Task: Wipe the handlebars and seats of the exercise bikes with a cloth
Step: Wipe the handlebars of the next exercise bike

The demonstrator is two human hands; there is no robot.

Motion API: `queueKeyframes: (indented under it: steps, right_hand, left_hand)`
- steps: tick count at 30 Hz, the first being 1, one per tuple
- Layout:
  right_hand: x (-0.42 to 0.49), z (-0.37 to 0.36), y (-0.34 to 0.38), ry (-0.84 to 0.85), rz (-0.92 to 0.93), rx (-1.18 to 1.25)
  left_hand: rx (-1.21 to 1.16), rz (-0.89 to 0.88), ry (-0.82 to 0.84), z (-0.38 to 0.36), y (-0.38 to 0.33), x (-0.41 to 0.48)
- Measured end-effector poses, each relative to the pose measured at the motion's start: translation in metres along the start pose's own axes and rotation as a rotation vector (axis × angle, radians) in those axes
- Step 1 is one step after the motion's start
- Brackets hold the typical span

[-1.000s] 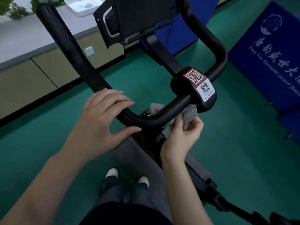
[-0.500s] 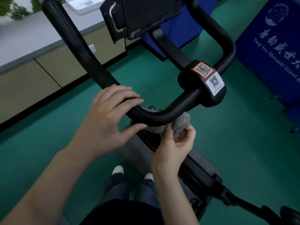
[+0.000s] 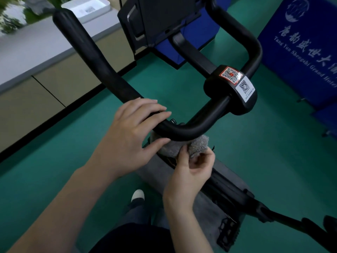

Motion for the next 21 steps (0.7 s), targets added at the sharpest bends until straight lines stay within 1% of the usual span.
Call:
queueKeyframes:
  steps: [7, 14, 18, 21]
  right_hand:
    - [-0.031, -0.015, -0.008, -0.005, 0.017, -0.002]
    - [-0.047, -0.024, -0.007, 0.018, 0.071, -0.025]
    - [-0.051, -0.021, -0.005, 0.095, 0.083, -0.106]
    - [-0.057, -0.018, -0.005, 0.175, 0.049, -0.172]
  left_hand:
    - [0.024, -0.071, -0.019, 0.002, 0.005, 0.002]
    - [-0.038, -0.150, 0.005, 0.008, 0.017, -0.002]
    - [-0.059, -0.171, -0.024, 0.018, 0.023, -0.006]
    - [-0.063, -0.156, -0.070, 0.027, 0.031, -0.015]
Point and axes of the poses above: each hand's wrist, its own x-axis towards the middle knuckle, its own z-axis out of the back of the hand, y = z × x, the point moved 1 cm from there along x, towards the middle knuckle, and after that the axes turned 5 degrees about -y, right-handed, at the moved point
